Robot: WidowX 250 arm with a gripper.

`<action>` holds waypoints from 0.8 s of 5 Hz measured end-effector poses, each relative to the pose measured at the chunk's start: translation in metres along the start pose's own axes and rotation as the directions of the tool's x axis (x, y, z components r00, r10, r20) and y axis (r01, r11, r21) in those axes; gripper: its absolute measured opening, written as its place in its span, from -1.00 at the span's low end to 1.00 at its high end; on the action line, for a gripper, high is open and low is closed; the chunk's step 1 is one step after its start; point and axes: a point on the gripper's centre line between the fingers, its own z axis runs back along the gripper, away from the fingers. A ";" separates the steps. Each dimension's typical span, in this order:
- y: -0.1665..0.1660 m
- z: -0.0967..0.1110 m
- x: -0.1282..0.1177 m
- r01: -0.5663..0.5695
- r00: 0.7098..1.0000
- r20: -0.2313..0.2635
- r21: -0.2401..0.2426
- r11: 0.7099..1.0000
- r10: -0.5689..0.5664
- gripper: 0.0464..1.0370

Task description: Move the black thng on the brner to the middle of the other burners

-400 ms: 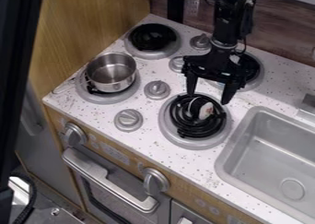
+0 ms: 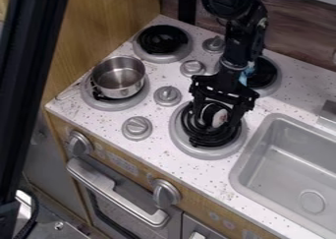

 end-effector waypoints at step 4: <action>0.006 -0.023 0.033 -0.079 0.997 0.021 -0.057 0.995 0.081 0.27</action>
